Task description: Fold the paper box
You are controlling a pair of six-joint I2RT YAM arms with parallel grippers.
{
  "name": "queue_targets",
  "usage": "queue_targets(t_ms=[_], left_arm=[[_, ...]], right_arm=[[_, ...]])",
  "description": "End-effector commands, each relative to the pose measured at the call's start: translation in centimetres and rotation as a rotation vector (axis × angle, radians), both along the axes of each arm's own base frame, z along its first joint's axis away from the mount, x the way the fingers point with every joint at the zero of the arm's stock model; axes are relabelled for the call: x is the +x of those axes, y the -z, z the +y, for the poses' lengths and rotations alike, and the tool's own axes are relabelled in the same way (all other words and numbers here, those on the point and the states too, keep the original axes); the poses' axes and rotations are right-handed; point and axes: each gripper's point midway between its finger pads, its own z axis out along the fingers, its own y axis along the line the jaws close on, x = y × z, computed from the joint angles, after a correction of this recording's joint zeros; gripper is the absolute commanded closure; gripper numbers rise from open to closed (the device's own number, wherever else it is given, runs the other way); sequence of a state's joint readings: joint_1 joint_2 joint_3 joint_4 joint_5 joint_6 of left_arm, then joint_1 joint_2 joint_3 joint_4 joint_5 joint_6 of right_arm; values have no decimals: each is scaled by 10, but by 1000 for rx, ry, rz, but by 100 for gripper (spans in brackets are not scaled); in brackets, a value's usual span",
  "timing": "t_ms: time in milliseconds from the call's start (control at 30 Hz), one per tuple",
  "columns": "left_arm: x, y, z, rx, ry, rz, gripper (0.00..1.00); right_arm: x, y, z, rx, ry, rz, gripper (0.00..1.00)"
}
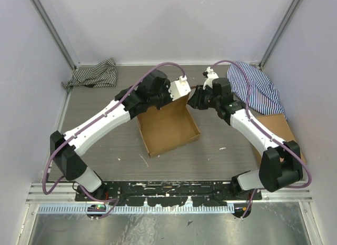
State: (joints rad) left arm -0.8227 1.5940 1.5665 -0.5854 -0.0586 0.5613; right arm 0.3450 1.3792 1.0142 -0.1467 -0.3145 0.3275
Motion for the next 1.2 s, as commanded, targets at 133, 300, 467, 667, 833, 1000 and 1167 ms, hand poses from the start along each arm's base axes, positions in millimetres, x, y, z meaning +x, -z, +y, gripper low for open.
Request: queue_targets(t_ms=[133, 300, 467, 667, 833, 1000, 1167], left_arm=[[-7, 2, -11, -70, -1, 50, 100], [-23, 7, -11, -103, -2, 88, 100], [-42, 26, -14, -92, -5, 131, 100], [-72, 49, -20, -131, -39, 235, 88], [-107, 43, -17, -260, -93, 391, 57], [-138, 19, -5, -480, -136, 455, 54], [-126, 2, 35, -682, -353, 361, 45]], right_arm=[[-1, -20, -18, -50, 100, -60, 66], [-19, -23, -62, -177, 264, -49, 63], [-48, -24, -100, -286, 374, -11, 61], [-62, -34, -106, -271, 398, -11, 59], [-56, -42, -98, -248, 377, -7, 56], [-43, -47, -87, -222, 349, -17, 55], [-33, -58, -63, -154, 253, -46, 59]])
